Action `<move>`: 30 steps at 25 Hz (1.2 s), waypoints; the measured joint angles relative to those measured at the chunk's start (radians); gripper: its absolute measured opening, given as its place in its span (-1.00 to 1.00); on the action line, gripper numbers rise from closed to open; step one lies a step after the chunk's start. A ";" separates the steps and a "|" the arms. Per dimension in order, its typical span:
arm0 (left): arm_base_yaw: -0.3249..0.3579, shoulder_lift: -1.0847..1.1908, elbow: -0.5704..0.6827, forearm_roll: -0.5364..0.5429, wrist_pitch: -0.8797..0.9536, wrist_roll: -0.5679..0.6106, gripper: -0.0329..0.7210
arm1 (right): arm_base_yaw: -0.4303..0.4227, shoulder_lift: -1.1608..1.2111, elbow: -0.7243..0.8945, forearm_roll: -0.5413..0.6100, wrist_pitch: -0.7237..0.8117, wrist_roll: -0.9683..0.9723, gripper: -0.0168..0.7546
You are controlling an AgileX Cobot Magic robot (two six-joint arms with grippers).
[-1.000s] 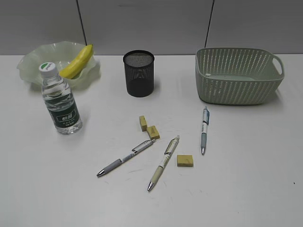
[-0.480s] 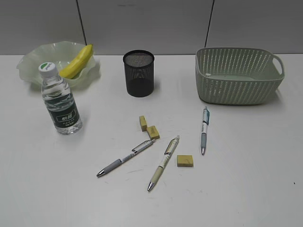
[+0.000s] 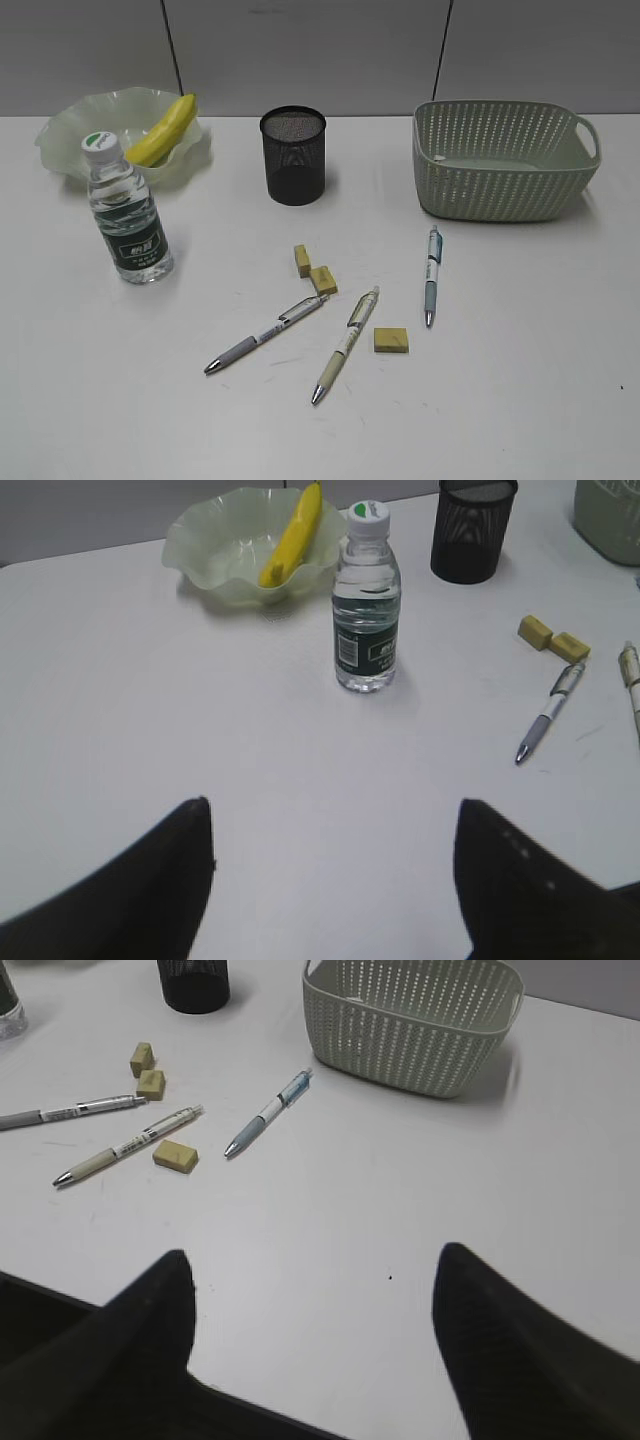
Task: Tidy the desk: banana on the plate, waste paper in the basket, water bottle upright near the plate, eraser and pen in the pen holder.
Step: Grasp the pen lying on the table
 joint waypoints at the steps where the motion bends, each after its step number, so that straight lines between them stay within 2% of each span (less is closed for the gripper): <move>1: 0.000 0.000 0.000 -0.001 -0.001 0.000 0.57 | 0.000 0.000 0.000 0.000 0.000 0.000 0.55; 6: 0.000 0.000 0.000 -0.001 -0.003 0.000 0.57 | 0.000 0.006 0.000 0.000 0.000 0.000 0.47; 10: 0.000 0.000 0.000 -0.002 -0.004 0.000 0.57 | 0.000 0.120 -0.007 0.001 -0.012 -0.009 0.39; 20: 0.000 0.000 0.000 -0.002 -0.005 0.001 0.57 | 0.001 0.700 -0.153 0.021 -0.266 -0.025 0.33; 30: 0.000 0.000 0.000 -0.002 -0.005 0.001 0.57 | 0.012 1.238 -0.467 0.056 -0.271 0.077 0.33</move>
